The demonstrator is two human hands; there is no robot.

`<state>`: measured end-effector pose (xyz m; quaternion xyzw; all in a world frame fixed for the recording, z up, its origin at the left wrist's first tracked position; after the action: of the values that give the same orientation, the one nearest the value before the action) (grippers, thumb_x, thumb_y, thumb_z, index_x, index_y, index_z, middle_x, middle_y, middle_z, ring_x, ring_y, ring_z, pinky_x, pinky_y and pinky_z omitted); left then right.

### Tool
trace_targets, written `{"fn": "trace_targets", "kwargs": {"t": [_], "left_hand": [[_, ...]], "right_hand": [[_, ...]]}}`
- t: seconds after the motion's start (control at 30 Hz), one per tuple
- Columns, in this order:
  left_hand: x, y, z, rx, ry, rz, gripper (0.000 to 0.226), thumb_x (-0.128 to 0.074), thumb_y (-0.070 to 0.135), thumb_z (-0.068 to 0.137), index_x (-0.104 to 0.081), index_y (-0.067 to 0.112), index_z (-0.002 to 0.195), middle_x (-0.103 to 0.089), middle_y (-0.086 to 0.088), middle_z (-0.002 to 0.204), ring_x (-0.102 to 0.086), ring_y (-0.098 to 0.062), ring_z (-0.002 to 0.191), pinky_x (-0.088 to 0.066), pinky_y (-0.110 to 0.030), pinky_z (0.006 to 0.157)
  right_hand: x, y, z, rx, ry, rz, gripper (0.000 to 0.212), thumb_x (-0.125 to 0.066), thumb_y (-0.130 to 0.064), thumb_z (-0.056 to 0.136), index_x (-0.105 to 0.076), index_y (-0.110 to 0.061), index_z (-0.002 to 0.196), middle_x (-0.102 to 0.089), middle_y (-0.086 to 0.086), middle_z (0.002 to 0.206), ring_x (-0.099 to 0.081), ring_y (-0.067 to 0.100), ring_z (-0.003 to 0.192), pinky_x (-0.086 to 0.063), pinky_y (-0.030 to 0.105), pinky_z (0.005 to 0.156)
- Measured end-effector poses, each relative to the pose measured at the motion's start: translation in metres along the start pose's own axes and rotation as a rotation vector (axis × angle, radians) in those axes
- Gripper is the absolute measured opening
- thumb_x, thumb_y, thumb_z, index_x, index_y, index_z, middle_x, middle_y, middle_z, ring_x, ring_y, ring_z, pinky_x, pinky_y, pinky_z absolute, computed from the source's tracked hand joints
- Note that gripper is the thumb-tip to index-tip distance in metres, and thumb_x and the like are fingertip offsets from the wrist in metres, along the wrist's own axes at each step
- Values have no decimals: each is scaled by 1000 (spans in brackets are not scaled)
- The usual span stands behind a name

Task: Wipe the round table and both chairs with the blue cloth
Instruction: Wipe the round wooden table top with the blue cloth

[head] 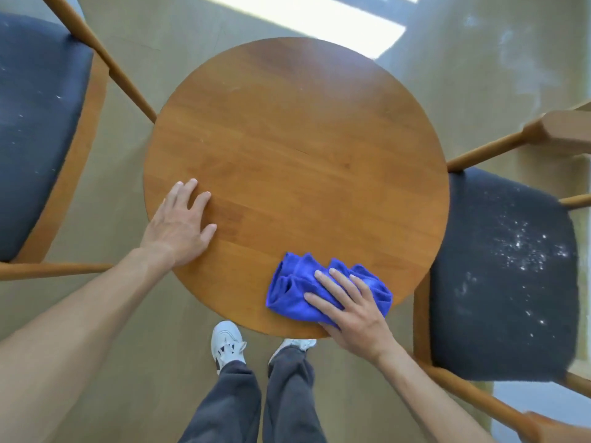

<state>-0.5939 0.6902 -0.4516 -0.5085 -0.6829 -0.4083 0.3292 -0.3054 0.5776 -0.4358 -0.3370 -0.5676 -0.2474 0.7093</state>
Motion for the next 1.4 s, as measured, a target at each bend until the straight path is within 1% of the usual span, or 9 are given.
{"fn": "trace_targets", "kwargs": {"t": [0.2,0.4,0.5,0.63,0.8,0.93,1.1,1.27,1.4], "left_hand": [[-3,5,-2,34,57,18,63,-48,41,94,-28,12,146,-6,-9,159,2,-26,146,-7,-43,119],[-5,7,-1,48,78,4,62,-48,41,93,-29,12,145,-6,-8,158,2,-25,146,-7,-44,119],[-3,8,-1,55,90,-8,62,-50,38,93,-31,11,144,-8,-8,158,1,-25,146,-8,-43,118],[-1,15,-3,106,95,1,61,-51,32,93,-29,12,146,-9,-8,158,-2,-26,145,-17,-45,116],[-12,61,-5,-7,62,63,65,-53,32,92,-26,18,149,-8,-7,159,-4,-26,146,-17,-42,117],[-27,122,-1,-146,20,119,68,-54,39,91,-24,22,150,-9,-6,160,-6,-27,147,-20,-43,116],[-31,191,25,-295,75,193,85,-77,51,66,-47,20,139,-40,-16,147,-40,-40,133,-43,-61,93],[-25,234,68,-299,107,264,92,-49,73,67,-31,30,146,-28,-13,153,-29,-41,138,-32,-72,92],[-32,234,87,-231,63,274,95,-42,80,66,-25,33,147,-20,-12,156,-22,-42,140,-32,-74,91]], "right_hand": [[28,133,-32,-634,165,-103,43,-54,-36,92,-53,-20,132,-47,12,144,-47,34,127,-44,50,93],[20,130,-4,-1156,276,-124,46,-56,-33,86,-59,-20,130,-52,12,140,-52,37,122,-47,52,83],[9,83,38,-1074,293,-102,47,-55,-36,85,-60,-23,130,-50,10,143,-50,35,126,-45,49,89],[-16,-8,76,-641,194,47,42,-62,-33,86,-61,-29,128,-48,3,146,-46,29,132,-40,47,100],[-6,0,39,-213,86,43,37,-60,-32,90,-60,-31,127,-48,1,146,-48,27,132,-43,48,98],[6,63,4,-318,54,44,41,-61,-36,91,-57,-30,132,-44,3,149,-43,26,136,-42,50,100],[27,162,-13,-521,102,10,45,-53,-41,92,-49,-30,136,-43,5,149,-41,27,136,-39,49,102],[39,235,9,-615,156,-31,47,-52,-40,90,-49,-28,135,-44,7,148,-41,30,135,-40,52,101],[41,279,36,-724,200,-44,46,-50,-38,89,-55,-24,133,-45,9,147,-43,32,133,-43,55,96]]}}
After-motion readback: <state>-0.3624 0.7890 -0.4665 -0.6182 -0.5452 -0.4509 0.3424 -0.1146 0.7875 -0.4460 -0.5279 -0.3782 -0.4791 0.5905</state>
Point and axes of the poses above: each hand's wrist, its own z-axis towards the middle knuckle, its own x-axis out of the back of the hand, y = z × x, the point moved 9 cm from there along z, towards the middle knuckle
